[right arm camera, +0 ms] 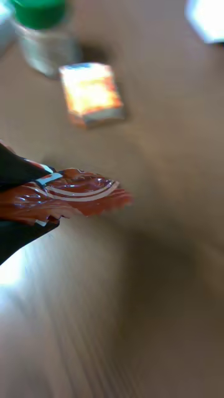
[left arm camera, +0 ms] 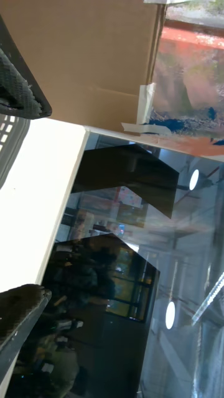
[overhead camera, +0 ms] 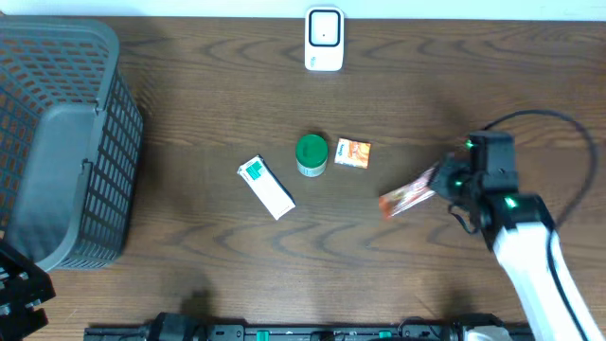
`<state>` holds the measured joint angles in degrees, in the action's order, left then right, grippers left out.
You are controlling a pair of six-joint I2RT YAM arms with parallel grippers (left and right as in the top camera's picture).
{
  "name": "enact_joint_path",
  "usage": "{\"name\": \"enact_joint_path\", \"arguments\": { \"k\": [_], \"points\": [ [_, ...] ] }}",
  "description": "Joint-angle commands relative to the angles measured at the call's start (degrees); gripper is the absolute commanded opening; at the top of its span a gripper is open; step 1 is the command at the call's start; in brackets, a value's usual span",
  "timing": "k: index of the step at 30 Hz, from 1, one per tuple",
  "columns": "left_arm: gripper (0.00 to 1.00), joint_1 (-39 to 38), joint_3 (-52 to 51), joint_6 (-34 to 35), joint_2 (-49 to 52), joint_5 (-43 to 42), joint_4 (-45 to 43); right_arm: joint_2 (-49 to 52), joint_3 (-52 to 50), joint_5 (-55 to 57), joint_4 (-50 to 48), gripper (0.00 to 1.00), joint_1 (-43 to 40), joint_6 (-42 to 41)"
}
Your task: Scan the item barcode
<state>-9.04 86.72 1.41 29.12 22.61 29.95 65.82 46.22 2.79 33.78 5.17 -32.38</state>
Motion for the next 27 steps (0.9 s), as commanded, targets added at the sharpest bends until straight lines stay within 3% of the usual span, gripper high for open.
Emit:
{"name": "enact_joint_path", "arguments": {
  "k": [1, 6, 13, 16, 22, 24, 25, 26, 27],
  "points": [
    [0.85, 0.24, -0.46, -0.72, -0.26, -0.24, -0.55, -4.46, 0.94, 28.02, -0.37, 0.01, 3.17, 7.34],
    [0.85, 0.24, -0.98, -0.74, -0.26, -0.24, -0.96, -2.58, 0.92, 43.69, -5.44, 0.01, 9.07, 12.13],
    [0.85, 0.24, -1.01, -0.79, -0.26, 0.04, -1.70, 12.61, 0.92, 66.60, -19.30, 0.01, 19.98, 30.88],
    [0.85, 0.24, -1.01, -0.79, -0.26, 1.53, -1.86, 20.20, 0.92, 68.08, -20.33, 0.02, 27.63, 36.35],
    [0.85, 0.24, -1.01, -0.79, -0.26, 2.58, -2.01, 29.75, 0.92, 65.05, -19.50, 0.04, 44.89, 36.30],
    [0.85, 0.24, -1.01, -0.79, -0.26, 2.60, -2.03, 31.76, 0.92, 61.33, -19.30, 0.13, 50.42, 36.28],
    [0.85, 0.24, -1.01, -0.79, -0.26, 2.60, -2.03, 32.52, 0.92, 59.14, -19.17, 0.27, 53.22, 36.17],
    [0.85, 0.24, -1.01, -0.79, -0.26, 2.60, -2.03, 33.09, 0.92, 57.40, -19.17, 0.48, 55.58, 35.56],
    [0.85, 0.24, -1.01, -0.79, -0.26, 2.60, -2.03, 33.42, 0.92, 55.63, -19.10, 0.56, 57.92, 34.86]
  ]
}}
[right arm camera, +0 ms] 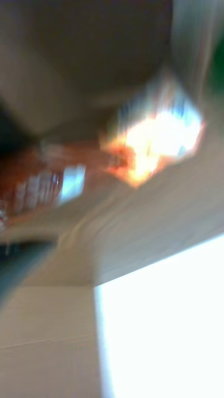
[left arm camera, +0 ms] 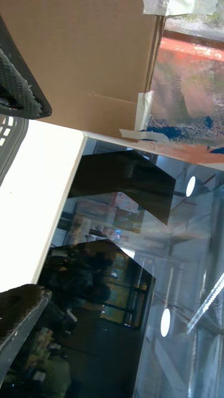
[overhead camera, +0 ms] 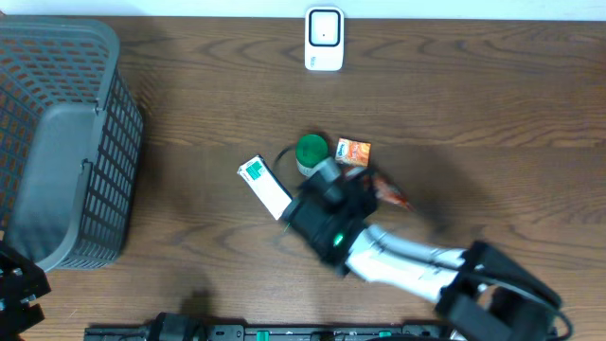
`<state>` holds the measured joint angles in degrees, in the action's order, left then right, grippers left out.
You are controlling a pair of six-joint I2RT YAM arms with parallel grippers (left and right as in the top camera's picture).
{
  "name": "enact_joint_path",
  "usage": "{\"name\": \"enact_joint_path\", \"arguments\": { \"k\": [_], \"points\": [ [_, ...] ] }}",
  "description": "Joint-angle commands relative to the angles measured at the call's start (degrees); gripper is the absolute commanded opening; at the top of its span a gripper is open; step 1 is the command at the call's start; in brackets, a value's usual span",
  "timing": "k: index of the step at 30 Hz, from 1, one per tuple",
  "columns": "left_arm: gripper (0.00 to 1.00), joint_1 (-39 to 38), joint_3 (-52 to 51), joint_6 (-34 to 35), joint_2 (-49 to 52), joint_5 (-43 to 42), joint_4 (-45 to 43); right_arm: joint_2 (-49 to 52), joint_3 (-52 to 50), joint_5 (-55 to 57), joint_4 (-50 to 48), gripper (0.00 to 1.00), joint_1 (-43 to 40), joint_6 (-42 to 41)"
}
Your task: Scan the item barcode
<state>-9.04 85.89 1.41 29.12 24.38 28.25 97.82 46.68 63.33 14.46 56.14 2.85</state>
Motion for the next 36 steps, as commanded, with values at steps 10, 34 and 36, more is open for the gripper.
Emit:
{"name": "enact_joint_path", "arguments": {
  "k": [10, 34, 36],
  "points": [
    [0.85, 0.24, -0.17, -0.79, -0.26, 0.81, -0.35, 1.05, 4.90, -21.79, 8.02, 0.89, 19.93, -19.12],
    [0.85, 0.24, -0.17, -0.76, -0.26, 0.76, -0.33, -12.26, 12.90, -69.66, 24.79, 0.01, -15.63, -21.81],
    [0.85, 0.24, -0.17, -0.76, -0.26, 0.76, -0.33, -11.45, 12.90, -69.88, 24.41, 0.01, -18.32, -23.04]
  ]
}}
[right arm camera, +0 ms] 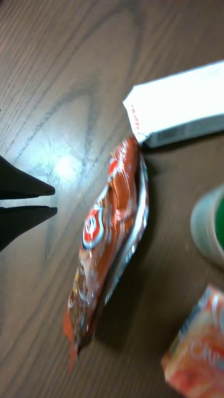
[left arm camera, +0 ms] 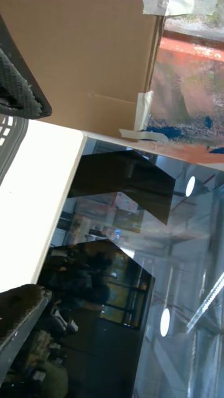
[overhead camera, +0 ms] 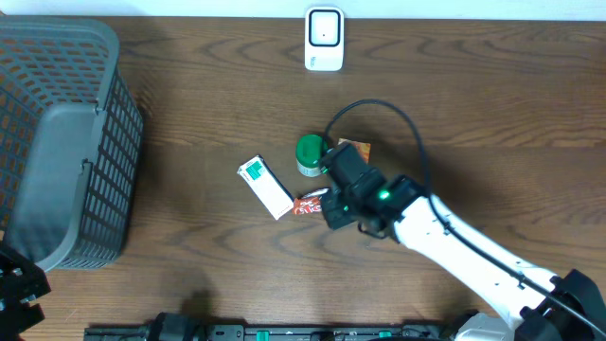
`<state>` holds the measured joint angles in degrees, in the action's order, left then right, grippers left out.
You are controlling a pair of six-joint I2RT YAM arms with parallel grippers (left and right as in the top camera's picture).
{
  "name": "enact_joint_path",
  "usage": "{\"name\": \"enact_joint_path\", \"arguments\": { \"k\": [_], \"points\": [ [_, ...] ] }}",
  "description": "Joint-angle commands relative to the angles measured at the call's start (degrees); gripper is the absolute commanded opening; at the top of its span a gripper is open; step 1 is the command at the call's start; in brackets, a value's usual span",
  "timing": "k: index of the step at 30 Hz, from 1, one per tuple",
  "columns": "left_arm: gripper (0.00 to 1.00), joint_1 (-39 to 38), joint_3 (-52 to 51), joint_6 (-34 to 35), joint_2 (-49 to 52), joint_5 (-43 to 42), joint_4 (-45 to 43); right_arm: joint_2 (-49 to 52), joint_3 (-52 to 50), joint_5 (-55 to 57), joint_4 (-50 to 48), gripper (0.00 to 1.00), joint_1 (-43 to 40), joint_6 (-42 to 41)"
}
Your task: Scan the item barcode
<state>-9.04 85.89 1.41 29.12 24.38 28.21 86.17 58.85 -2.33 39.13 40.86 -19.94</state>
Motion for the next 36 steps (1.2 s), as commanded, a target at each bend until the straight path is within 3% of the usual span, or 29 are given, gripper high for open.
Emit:
{"name": "enact_joint_path", "arguments": {
  "k": [1, 18, 36],
  "points": [
    [0.85, 0.24, -0.17, -0.74, -0.26, 0.76, -0.28, 0.96, 0.72, -4.48, -0.81, 0.01, -4.35, -0.20],
    [0.85, 0.24, -0.17, -0.74, -0.26, 0.74, -0.28, 14.91, 0.79, -8.76, -15.04, 0.01, -12.87, -0.17],
    [0.85, 0.24, -0.17, -0.74, -0.26, 0.74, -0.28, 15.10, 0.81, -10.21, -12.11, 0.01, -13.92, -0.17]
  ]
}}
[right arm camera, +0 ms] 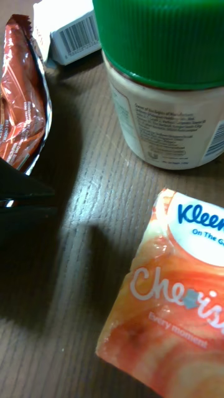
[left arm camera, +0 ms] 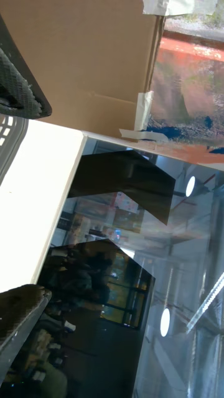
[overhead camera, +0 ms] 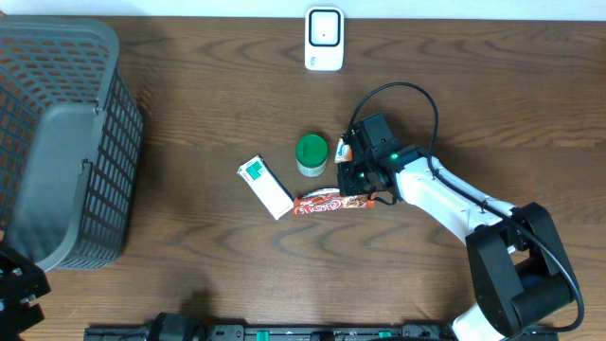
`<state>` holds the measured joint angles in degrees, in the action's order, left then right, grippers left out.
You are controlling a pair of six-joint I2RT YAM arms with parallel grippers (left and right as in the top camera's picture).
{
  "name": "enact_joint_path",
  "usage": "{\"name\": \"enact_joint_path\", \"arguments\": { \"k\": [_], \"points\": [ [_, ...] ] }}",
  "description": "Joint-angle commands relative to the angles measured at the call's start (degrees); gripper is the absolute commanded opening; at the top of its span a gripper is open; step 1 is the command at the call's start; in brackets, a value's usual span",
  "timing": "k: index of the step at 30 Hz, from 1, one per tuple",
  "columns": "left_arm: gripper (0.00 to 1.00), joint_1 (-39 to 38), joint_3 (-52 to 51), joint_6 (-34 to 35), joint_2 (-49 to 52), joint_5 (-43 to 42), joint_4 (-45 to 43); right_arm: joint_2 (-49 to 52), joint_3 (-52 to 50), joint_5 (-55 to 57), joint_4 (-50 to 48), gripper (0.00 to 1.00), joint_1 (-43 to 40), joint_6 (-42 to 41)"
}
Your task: Scan the item barcode
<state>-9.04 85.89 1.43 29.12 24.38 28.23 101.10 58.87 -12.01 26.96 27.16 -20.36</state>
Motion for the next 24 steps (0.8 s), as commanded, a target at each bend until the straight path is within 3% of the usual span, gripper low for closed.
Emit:
{"name": "enact_joint_path", "arguments": {
  "k": [1, 24],
  "points": [
    [0.85, 0.24, -0.17, -0.74, -0.26, 0.74, -0.31, 0.17, 0.76, -0.52, 0.04, 0.01, -0.24, 0.24],
    [0.85, 0.24, -0.17, -0.74, -0.26, 0.74, -0.28, 6.19, 0.81, -2.32, -3.61, 0.01, -0.24, -0.22]
  ]
}}
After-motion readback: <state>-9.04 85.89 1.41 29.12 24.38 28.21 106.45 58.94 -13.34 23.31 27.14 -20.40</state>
